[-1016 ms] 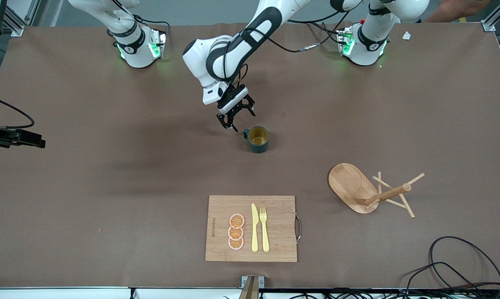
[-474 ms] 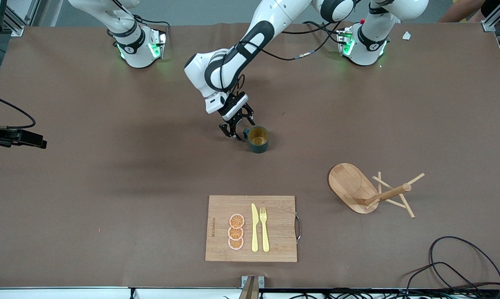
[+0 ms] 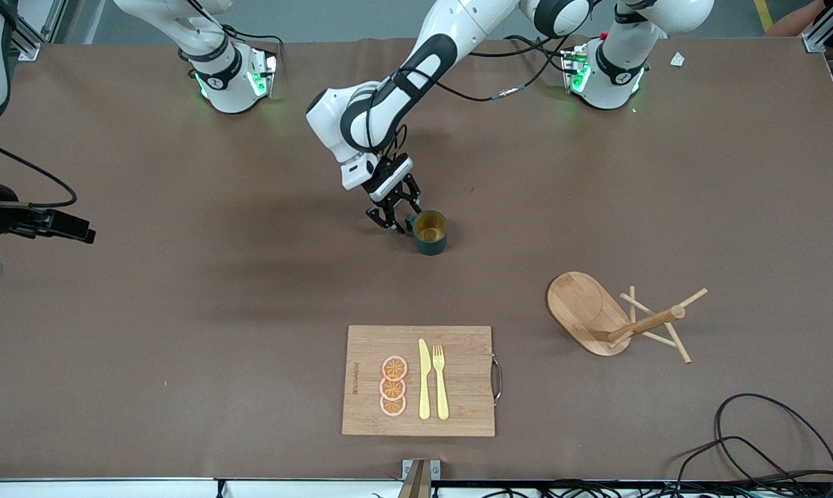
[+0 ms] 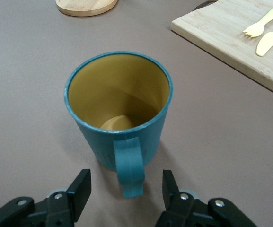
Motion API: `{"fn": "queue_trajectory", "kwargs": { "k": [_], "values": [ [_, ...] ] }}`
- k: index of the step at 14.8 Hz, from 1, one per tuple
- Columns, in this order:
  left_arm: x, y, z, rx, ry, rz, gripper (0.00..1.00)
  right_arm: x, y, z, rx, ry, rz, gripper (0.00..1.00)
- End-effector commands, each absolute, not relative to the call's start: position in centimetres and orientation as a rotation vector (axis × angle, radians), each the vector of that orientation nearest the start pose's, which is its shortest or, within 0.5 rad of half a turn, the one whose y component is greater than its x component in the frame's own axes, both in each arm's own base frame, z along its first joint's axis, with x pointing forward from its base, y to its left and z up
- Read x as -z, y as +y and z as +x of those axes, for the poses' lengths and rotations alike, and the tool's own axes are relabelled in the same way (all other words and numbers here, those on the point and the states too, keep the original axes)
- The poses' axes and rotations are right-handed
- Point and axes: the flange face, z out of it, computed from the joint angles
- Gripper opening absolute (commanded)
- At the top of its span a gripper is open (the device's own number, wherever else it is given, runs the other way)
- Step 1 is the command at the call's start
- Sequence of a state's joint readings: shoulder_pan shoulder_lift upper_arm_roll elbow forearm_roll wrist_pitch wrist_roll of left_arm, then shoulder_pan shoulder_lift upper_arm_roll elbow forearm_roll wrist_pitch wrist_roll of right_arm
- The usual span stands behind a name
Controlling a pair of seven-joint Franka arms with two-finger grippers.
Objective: Pass cup and hang on rack
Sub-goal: 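Lower the left gripper onto the mug handle and close on it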
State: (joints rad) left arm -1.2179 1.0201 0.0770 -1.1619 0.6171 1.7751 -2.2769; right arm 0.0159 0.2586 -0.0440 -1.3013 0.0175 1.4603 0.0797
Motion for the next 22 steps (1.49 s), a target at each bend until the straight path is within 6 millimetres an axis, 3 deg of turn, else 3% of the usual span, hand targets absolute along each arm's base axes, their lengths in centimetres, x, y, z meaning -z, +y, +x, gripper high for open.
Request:
{"fn": "queue_trajectory", "kwargs": {
  "k": [1,2,6,9,15,19,22],
  "values": [
    [-15.9,-64.6,33.3,0.999,-1.102,-2.432,0.62,-60.0,-1.9,61.2,-0.144,0.188,-3.109,1.00],
    [-15.9,-64.6,33.2,0.995,-1.102,-2.433,0.61,-60.0,-2.5,61.1,-0.144,0.200,-3.107,1.00],
    [-15.6,-64.5,33.1,0.991,-1.089,-2.431,0.52,-60.9,-1.6,60.2,-0.133,0.174,-3.111,1.00],
    [-15.3,-64.4,33.1,0.986,-1.086,-2.429,0.39,-61.6,-1.0,59.5,-0.113,0.154,-3.123,1.00],
    [-15.1,-64.3,33.0,0.969,-1.024,-2.438,0.14,-62.1,-2.4,57.1,-0.132,0.159,-3.127,1.00],
    [-17.6,-64.6,33.5,0.912,-0.951,-2.485,0.06,-62.9,-2.3,55.6,-0.120,0.137,-3.125,1.00],
    [-22.5,-63.8,36.7,0.840,-1.021,-2.518,0.06,-62.7,-2.5,54.3,-0.132,0.140,-3.122,1.00]
  ]
}}
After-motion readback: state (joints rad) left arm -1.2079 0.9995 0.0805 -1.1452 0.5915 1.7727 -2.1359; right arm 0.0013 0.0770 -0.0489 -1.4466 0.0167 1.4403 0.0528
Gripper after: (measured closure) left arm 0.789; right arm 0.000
